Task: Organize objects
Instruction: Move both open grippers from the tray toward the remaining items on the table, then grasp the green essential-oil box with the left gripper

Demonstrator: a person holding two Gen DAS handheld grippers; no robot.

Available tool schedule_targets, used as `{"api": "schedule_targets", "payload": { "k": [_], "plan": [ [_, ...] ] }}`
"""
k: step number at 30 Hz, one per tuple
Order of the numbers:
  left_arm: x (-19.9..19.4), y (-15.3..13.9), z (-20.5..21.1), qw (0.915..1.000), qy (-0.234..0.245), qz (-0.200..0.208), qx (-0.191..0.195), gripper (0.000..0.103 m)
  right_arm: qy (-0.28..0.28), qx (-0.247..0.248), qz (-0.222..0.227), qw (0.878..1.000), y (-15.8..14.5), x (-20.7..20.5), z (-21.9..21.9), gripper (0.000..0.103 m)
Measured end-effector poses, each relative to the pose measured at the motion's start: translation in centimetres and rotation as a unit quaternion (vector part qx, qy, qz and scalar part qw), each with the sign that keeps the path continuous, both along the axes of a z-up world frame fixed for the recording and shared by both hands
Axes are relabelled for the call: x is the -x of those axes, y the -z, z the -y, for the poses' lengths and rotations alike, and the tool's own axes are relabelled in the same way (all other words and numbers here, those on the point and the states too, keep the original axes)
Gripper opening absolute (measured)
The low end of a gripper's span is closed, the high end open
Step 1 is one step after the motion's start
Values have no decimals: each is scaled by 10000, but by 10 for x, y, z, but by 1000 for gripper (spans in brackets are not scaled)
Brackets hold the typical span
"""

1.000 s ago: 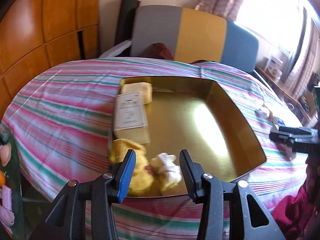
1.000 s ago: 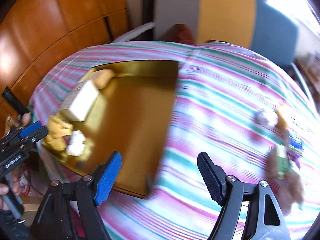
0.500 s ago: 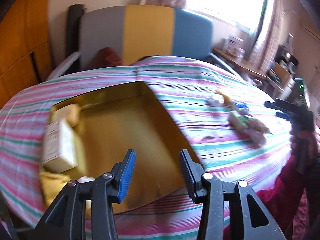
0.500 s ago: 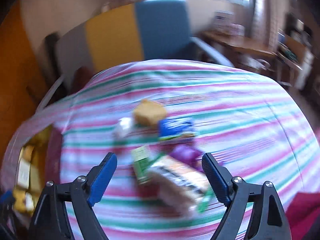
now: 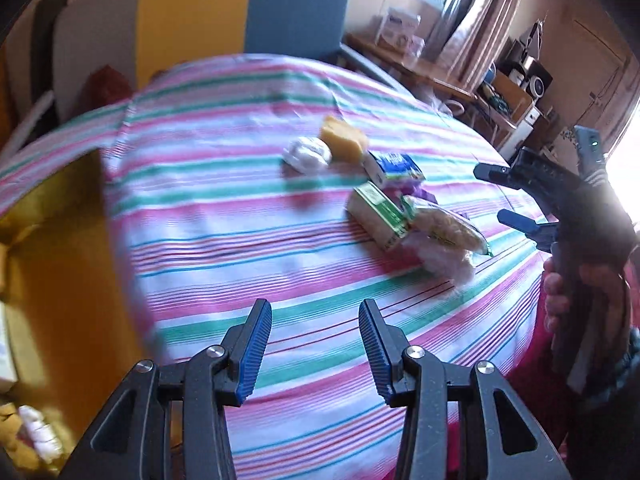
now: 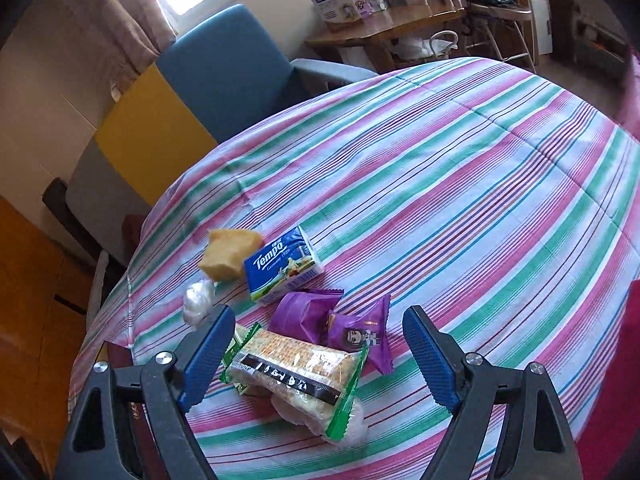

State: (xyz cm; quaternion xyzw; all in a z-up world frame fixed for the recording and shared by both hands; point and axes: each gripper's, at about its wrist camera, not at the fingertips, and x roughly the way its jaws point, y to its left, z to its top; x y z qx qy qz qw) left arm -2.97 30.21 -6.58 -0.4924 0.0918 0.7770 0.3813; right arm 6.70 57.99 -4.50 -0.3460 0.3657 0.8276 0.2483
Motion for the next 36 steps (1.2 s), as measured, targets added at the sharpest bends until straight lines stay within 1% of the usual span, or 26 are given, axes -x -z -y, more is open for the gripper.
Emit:
{"api": "schedule_targets", "payload": {
  "k": [4, 8, 12, 14, 16, 18, 21, 24, 27, 33, 36],
  "plan": [
    [2, 17, -25, 9997, 68, 231, 96, 46, -31, 128, -5, 9999, 5, -3, -2, 87],
    [16, 27, -55, 9993, 28, 333, 187, 46, -94, 143, -40, 9998, 5, -4, -1, 87],
    [32, 31, -79, 9986, -85, 520, 91, 46, -131, 199, -70, 9997, 5, -2, -1, 88],
    [40, 33, -91, 9980, -172, 611, 49, 50, -142, 254, -104, 9995, 6, -2, -2, 88],
    [46, 37, -102, 9970, -168, 757, 3, 59, -145, 296, -135, 9994, 6, -2, -3, 88],
    [52, 42, -114, 9964, -240, 807, 42, 60, -136, 341, -159, 9992, 7, -2, -4, 88],
    [61, 46, -130, 9965, -348, 755, 73, 60, -130, 414, -196, 9989, 9, -2, -5, 88],
    [68, 56, -145, 9961, -363, 762, 275, 60, -130, 456, -201, 9987, 10, -2, -5, 88],
    [59, 57, -138, 9980, -162, 516, 342, 54, -68, 531, -247, 9983, 11, -4, -8, 88],
    [31, 53, -95, 9987, 136, 380, 308, 53, -58, 628, -222, 9978, 15, -3, -9, 88],
    [15, 51, -70, 9988, 227, 337, 277, 53, 123, 716, -278, 9970, 16, -7, -14, 88]
  ]
}}
